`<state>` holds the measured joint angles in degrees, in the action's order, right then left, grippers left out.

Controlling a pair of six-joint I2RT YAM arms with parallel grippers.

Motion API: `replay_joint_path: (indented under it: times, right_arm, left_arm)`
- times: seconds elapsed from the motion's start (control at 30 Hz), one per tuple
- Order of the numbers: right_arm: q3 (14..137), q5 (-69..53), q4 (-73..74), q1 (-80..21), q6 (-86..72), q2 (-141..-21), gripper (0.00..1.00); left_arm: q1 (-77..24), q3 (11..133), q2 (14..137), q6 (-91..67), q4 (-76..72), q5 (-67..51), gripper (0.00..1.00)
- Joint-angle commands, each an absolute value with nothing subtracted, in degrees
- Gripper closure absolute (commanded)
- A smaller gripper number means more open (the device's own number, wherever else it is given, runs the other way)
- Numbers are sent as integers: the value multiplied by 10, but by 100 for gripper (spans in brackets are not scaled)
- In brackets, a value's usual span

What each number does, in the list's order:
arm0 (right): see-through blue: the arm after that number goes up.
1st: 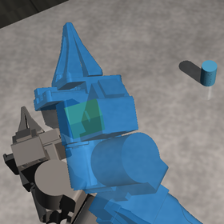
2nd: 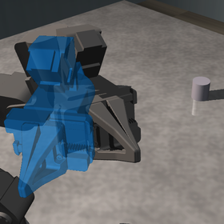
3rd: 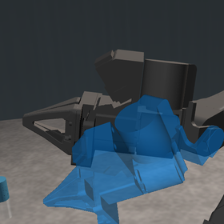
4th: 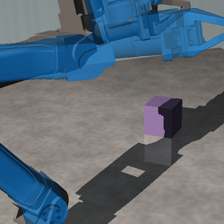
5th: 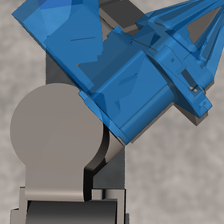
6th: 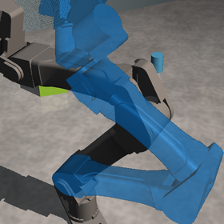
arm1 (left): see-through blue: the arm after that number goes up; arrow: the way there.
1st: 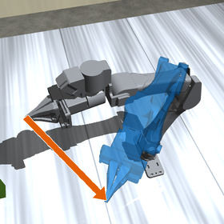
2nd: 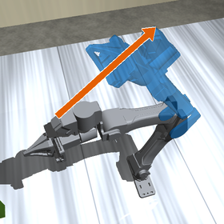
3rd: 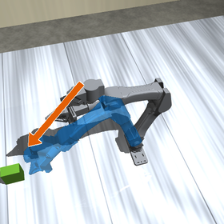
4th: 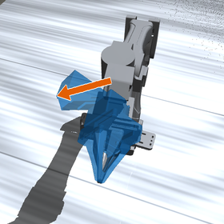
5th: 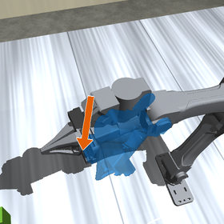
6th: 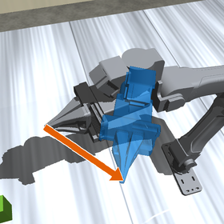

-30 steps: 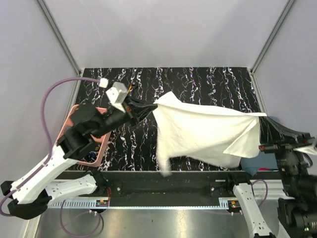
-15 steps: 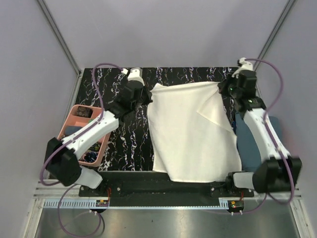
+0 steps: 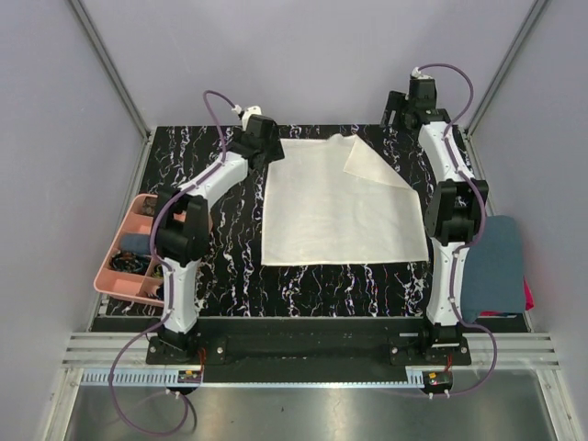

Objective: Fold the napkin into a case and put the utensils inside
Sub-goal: Flatten out the crumpled napkin at the center of the board.

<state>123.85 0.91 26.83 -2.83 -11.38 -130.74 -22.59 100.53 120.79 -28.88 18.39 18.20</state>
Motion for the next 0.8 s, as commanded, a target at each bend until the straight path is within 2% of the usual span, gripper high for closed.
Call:
replay_joint_path:
  times: [0.0,0.17,0.3,0.43,0.5,0.57,0.77]
  right_arm:
    - [1350,100,450,-20,-113,-1313,9]
    - [1164,3,373,-21,-173,-1240,3]
    - [1007,-14,300,-35,-235,-1153,4]
    - [865,-8,237,-54,-264,-1105,9]
    - [834,-11,232,-61,-273,-1093,16]
    - [795,-8,232,-77,-281,-1081,19]
    - [694,47,226,-133,-288,-1031,20]
  left_arm:
    - [-237,992,1132,-293,190,182,18]
    - [-276,835,1056,-327,116,63,26]
    - [-315,775,1044,-335,90,44,33]
    - [-325,733,1052,-356,89,20,36]
    - [-331,701,1049,-366,85,25,35]
    - [-339,672,1041,-372,85,38,34]
    - [-342,596,1012,-415,102,71,34]
